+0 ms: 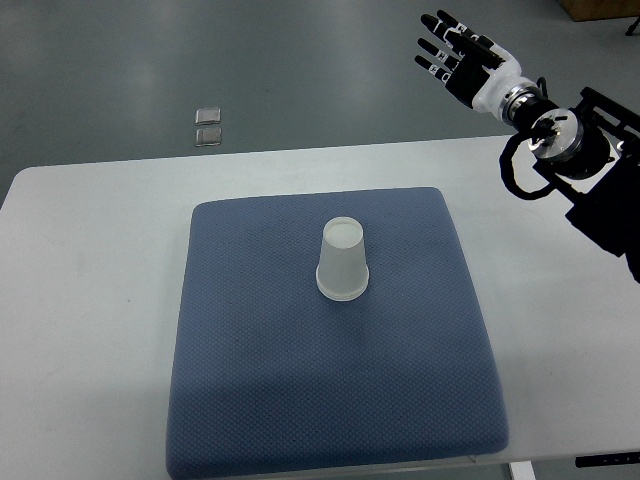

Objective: Stack paper cups

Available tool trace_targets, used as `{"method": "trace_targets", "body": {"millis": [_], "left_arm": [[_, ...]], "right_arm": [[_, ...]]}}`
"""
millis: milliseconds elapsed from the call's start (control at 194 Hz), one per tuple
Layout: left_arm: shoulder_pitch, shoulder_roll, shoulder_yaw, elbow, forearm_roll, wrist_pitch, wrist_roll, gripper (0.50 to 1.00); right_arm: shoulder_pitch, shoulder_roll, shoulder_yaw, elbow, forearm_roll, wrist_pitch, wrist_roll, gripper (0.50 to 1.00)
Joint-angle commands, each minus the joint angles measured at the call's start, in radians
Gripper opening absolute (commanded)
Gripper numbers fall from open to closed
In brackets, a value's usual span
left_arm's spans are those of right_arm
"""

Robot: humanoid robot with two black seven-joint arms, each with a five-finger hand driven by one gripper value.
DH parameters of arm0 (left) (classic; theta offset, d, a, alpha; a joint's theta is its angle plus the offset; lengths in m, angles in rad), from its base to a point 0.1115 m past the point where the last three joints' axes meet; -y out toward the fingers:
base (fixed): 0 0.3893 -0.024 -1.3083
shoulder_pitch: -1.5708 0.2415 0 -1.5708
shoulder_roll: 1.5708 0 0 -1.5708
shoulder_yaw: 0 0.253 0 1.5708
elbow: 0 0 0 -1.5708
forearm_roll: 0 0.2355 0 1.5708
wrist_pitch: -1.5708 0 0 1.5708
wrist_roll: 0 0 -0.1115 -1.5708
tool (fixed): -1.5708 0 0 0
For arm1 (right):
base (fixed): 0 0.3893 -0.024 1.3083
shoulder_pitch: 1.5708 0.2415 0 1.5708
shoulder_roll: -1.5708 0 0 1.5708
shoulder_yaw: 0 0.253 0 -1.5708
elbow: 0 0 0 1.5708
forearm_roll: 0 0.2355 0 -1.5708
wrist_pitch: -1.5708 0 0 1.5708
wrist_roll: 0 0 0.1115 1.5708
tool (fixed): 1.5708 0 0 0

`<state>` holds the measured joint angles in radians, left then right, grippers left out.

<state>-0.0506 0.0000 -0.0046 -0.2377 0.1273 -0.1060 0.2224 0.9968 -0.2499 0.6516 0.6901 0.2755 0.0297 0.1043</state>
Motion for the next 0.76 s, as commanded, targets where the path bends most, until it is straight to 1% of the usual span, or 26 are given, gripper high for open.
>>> {"method": "trace_targets", "body": {"millis": [0,119,202,279,388,444,579,754], "left_arm": [[0.000,0.000,0.000,0.001,-0.001,0.000,0.000,1.000],[0.002,0.000,0.000,0.000,-0.001,0.000,0.000,1.000],[0.014,0.000,0.001,0.000,-0.005,0.000,0.000,1.000],[0.015,0.000,0.000,0.000,-0.005,0.000,0.000,1.000],[0.015,0.000,-0.002,0.000,-0.005,0.000,0.000,1.000],[0.015,0.000,-0.002,0.000,-0.005,0.000,0.000,1.000],[0.015,0.000,-0.005,0.001,-0.006,0.002,0.000,1.000],[0.015,0.000,-0.005,0.001,-0.006,0.002,0.000,1.000]], "right_arm": [[-0.066,0.041,0.051,-0.018,-0.001,0.018,0.029,0.913],[-0.125,0.061,0.085,-0.053,0.001,0.091,0.066,0.913],[-0.164,0.072,0.123,-0.075,0.002,0.134,0.077,0.913],[-0.195,0.080,0.158,-0.078,0.001,0.151,0.078,0.913],[-0.225,0.084,0.177,-0.089,0.001,0.154,0.078,0.913],[-0.233,0.086,0.177,-0.098,0.001,0.162,0.078,0.913],[-0.247,0.087,0.177,-0.118,0.001,0.210,0.080,0.915],[-0.247,0.089,0.175,-0.127,0.002,0.220,0.092,0.913]]}}
